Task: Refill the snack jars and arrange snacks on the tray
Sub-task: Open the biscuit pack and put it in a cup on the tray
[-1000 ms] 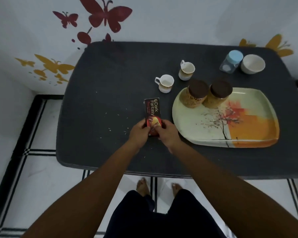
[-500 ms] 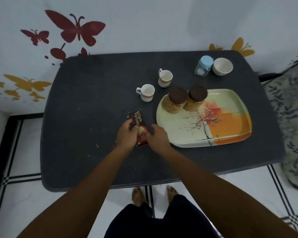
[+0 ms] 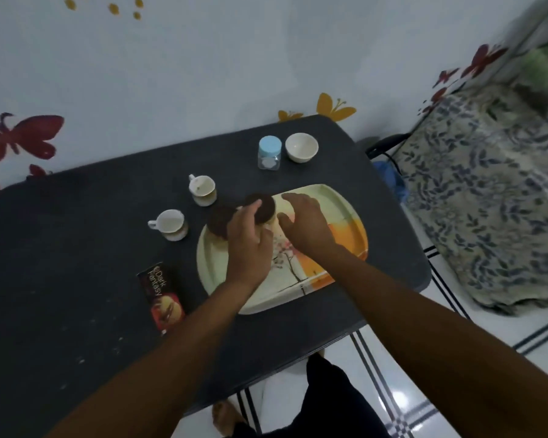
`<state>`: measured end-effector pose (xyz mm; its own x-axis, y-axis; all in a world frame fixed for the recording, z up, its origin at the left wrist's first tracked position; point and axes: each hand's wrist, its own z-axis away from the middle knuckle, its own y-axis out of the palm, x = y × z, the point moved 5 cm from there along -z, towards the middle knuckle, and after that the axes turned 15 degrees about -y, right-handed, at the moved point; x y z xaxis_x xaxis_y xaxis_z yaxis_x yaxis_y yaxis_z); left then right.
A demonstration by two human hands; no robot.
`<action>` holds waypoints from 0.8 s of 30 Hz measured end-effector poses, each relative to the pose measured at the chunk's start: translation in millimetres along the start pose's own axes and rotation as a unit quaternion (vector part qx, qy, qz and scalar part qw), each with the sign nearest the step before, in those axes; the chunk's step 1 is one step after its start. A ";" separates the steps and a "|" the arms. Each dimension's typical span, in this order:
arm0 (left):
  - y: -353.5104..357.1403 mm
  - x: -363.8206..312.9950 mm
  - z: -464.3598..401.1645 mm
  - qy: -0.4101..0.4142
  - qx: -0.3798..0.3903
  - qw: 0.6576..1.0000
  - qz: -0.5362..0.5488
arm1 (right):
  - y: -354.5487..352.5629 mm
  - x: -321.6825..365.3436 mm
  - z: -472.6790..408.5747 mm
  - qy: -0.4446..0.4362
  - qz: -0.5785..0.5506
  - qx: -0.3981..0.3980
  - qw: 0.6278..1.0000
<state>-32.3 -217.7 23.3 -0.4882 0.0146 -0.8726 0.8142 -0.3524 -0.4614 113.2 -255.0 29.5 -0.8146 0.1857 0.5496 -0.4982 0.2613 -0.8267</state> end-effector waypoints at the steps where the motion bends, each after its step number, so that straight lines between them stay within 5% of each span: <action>1: 16.0 -2.0 -3.4 0.001 0.011 1.000 -0.014 | -7.5 -16.3 -6.7 0.002 0.008 0.003 1.000; 9: 149.6 -3.1 -47.2 -0.011 0.034 0.989 -0.141 | -26.3 -131.4 -104.4 -0.065 0.062 0.059 0.994; 13: 197.3 25.8 -64.4 -0.012 0.049 0.958 -0.283 | -6.0 -168.7 -152.4 -0.101 0.123 0.113 0.981; 24: 218.8 77.1 -101.4 -0.014 0.043 0.878 -0.476 | 46.4 -209.0 -240.3 -0.127 0.254 0.144 0.948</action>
<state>140.1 -198.8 -161.1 -0.9436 0.3179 -0.0929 0.0068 -0.2616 -0.9651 331.7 -54.1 -94.8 -0.9982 -0.0252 0.0551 -0.0531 -0.0763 -0.9957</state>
